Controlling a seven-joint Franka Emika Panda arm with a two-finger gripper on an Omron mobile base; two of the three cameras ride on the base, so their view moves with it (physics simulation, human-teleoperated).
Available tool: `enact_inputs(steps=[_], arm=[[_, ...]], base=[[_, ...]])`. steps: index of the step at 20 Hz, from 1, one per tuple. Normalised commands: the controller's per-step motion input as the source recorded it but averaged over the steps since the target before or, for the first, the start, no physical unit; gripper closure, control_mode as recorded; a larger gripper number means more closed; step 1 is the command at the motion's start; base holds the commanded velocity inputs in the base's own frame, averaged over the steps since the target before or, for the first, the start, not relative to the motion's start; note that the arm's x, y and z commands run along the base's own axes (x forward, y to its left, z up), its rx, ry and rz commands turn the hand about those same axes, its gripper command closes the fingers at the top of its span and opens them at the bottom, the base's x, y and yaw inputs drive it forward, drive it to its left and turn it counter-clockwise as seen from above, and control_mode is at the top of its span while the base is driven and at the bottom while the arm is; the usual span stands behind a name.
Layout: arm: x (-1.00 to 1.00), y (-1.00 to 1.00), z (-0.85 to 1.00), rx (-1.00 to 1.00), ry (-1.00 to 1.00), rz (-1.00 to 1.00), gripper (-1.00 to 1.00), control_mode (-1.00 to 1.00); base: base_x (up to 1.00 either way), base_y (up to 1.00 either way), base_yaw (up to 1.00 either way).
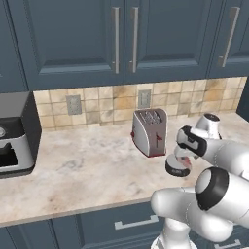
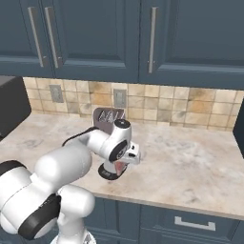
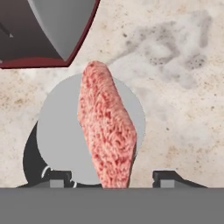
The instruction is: Take the steak from the fridge and place it on the digital scale on the counter by the fridge. Wait a few seconds for a reading, then move it to the plate on the dining counter.
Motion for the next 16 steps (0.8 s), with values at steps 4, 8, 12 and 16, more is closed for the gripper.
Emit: enact_inputs(steps=[4, 8, 12, 16], arm=[[0.0, 0.04, 0.14, -0.09, 0.04, -0.03, -1.0, -1.0], [-0.11, 0.01, 0.23, -0.09, 0.02, -0.02, -1.0, -1.0], [-0.68, 0.0, 0.38, -0.04, 0.0, 0.0, -1.0, -1.0], [-0.92, 0.0, 0.46, 0.0, 0.0, 0.0, -1.0, -1.0]], base=[[0.0, 0.0, 0.0], [0.0, 0.0, 0.0], [0.0, 0.0, 0.0], [0.0, 0.0, 0.0]])
